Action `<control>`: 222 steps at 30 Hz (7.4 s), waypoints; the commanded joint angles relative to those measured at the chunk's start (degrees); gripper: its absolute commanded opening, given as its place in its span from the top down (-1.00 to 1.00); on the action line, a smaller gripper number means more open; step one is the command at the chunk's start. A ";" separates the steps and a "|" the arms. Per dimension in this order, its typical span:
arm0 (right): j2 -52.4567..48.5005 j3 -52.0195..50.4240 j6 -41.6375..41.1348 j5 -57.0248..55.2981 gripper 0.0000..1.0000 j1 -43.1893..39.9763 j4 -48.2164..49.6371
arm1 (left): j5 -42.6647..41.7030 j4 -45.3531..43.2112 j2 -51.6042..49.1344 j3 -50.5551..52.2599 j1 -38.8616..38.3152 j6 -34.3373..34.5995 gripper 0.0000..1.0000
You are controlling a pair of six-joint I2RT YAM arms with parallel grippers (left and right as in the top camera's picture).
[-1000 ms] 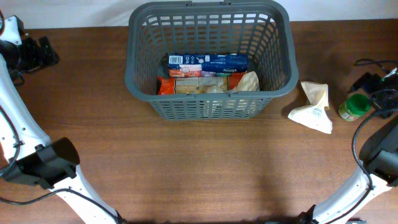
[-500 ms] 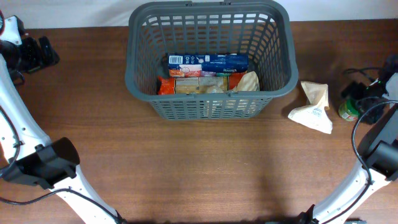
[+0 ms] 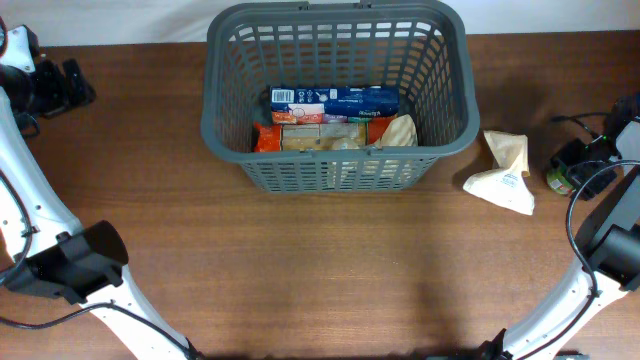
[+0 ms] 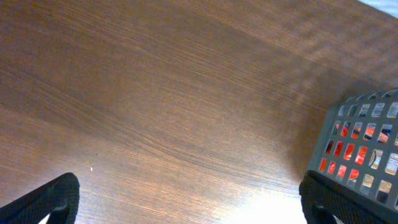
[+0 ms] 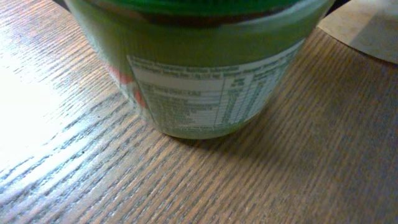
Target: Pack container
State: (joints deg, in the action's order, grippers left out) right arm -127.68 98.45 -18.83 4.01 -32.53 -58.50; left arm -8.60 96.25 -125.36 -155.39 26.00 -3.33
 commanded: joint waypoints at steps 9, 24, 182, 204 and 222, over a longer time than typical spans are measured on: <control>3.45 13.60 -0.07 -0.22 0.57 0.66 -14.25 | -0.44 0.07 -0.11 -0.11 0.04 0.76 -0.98; 21.38 53.75 6.58 4.35 0.92 32.59 -23.67 | -0.44 0.07 -0.11 -0.11 0.04 0.76 -0.99; 81.07 15.72 12.35 -11.13 -0.98 43.39 -24.17 | -0.44 0.07 -0.11 -0.11 0.04 0.76 -0.99; 121.37 -71.56 12.35 0.61 -0.97 27.76 44.81 | -0.44 0.07 -0.11 -0.11 0.04 0.76 -0.99; 127.49 -91.19 12.37 1.99 -0.97 25.38 42.21 | -0.44 0.07 -0.11 -0.11 0.04 0.76 -0.99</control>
State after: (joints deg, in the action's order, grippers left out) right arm -0.89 7.90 -6.07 5.52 -6.63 -14.96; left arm -8.78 96.38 -125.36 -155.39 26.00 -3.14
